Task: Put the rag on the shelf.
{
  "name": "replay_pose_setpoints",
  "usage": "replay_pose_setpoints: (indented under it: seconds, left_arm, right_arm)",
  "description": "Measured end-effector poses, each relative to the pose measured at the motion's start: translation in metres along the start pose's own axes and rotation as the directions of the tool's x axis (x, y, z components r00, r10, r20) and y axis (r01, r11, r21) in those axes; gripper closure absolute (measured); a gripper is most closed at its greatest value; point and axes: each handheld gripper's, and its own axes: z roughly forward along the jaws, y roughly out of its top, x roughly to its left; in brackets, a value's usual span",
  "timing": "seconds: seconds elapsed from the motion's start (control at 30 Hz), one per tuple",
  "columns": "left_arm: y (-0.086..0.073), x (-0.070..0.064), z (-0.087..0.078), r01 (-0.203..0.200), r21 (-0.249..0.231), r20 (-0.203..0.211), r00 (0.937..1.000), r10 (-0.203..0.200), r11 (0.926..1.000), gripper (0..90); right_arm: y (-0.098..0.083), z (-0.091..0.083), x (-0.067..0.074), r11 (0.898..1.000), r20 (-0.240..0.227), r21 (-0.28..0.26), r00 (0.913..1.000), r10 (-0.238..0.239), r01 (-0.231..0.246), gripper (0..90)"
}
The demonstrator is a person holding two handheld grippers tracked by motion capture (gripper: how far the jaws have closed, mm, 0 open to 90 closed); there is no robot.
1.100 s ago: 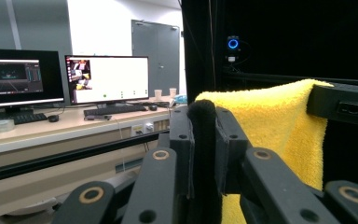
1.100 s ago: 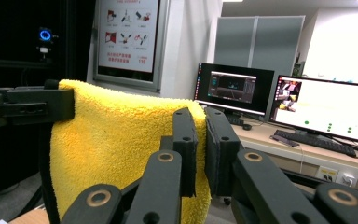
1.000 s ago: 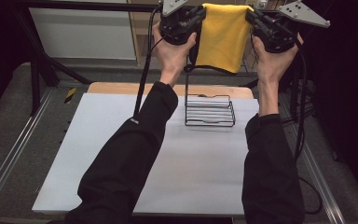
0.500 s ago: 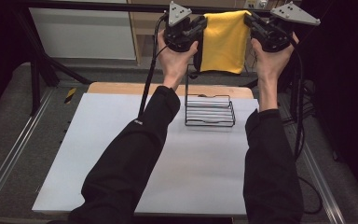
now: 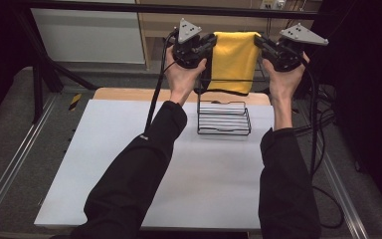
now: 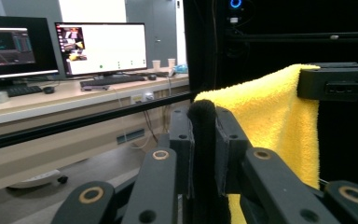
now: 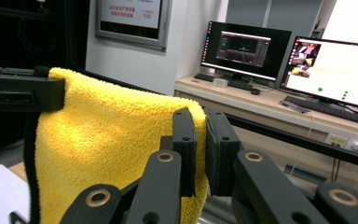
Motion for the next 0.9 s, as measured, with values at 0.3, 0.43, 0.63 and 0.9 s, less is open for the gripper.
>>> replay_pose_setpoints:
  seconds: [0.3, 0.43, 0.63, 0.9]
  left_arm:
    - [-0.01, -0.012, -0.007, -0.014, 0.031, 0.037, 0.9992, 0.013, 0.9994, 79.2]
    - [-0.012, -0.015, -0.006, -0.021, 0.043, 0.037, 0.9991, 0.019, 0.9989, 79.1]
    - [-0.016, -0.017, -0.002, -0.006, 0.073, 0.056, 0.9984, 0.002, 0.9973, 78.9]
    - [-0.02, -0.017, -0.008, -0.016, 0.083, 0.06, 0.9981, 0.011, 0.9964, 78.9]
  right_arm:
    - [-0.007, -0.016, 0.001, 0.999, -0.014, 0.032, 0.9999, 0.001, -0.001, 84.0]
    - [-0.011, -0.017, 0.001, 0.999, -0.014, 0.047, 0.9999, -0.005, 0.006, 84.1]
    - [-0.012, -0.018, -0.002, 0.998, -0.014, 0.065, 0.9998, -0.014, 0.015, 84.1]
    - [-0.019, -0.021, 0.001, 0.998, -0.034, 0.062, 0.9994, -0.012, 0.014, 84.0]
